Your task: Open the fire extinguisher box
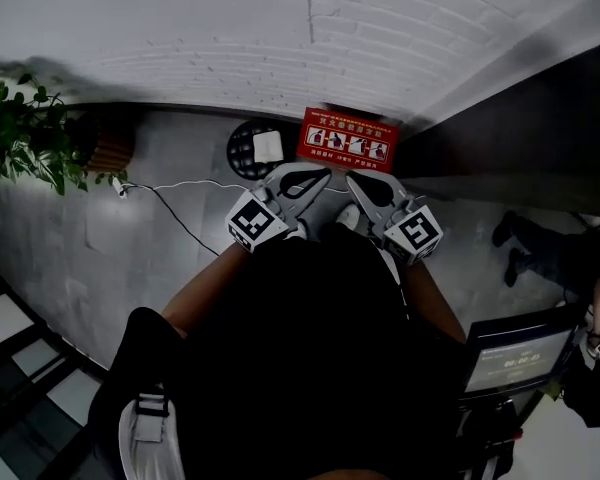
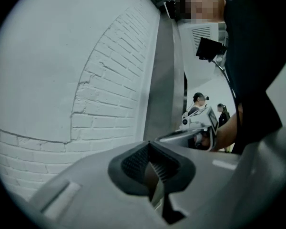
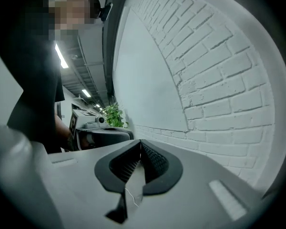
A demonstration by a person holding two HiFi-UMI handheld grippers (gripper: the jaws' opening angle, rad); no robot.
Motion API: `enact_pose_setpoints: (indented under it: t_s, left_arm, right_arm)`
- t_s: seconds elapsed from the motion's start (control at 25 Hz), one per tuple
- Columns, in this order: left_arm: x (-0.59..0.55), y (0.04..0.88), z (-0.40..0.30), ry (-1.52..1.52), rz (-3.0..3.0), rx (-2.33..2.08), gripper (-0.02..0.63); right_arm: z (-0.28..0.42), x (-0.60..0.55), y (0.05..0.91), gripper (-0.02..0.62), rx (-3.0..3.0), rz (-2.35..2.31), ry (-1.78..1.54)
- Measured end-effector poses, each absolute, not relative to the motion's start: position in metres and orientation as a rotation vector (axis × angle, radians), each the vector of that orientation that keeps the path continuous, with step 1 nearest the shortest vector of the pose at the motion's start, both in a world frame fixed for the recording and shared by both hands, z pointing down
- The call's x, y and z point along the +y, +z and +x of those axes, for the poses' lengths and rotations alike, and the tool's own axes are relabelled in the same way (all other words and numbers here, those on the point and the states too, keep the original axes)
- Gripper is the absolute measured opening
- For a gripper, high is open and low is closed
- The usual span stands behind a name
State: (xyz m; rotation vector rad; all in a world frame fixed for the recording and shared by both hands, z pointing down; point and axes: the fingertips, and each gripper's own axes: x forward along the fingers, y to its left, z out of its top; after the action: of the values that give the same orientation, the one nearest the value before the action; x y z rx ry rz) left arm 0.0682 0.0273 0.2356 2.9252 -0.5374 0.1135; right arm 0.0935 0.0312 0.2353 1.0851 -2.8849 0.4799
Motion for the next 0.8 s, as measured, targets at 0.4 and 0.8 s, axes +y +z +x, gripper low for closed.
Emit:
enact_pose_setpoints:
  t_s: [0.4, 0.8]
  left_arm:
    - [-0.007, 0.255, 0.117, 0.239, 2.888, -0.631, 0.002]
    - [-0.026, 0.316, 0.103, 0.341, 2.81, -0.543, 0.002]
  right_arm:
    - [0.155, -0.01, 0.273, 0.009, -2.87, 1.099, 0.68]
    - [0.163, -0.047, 0.368, 0.011, -2.7, 1.295, 1.037]
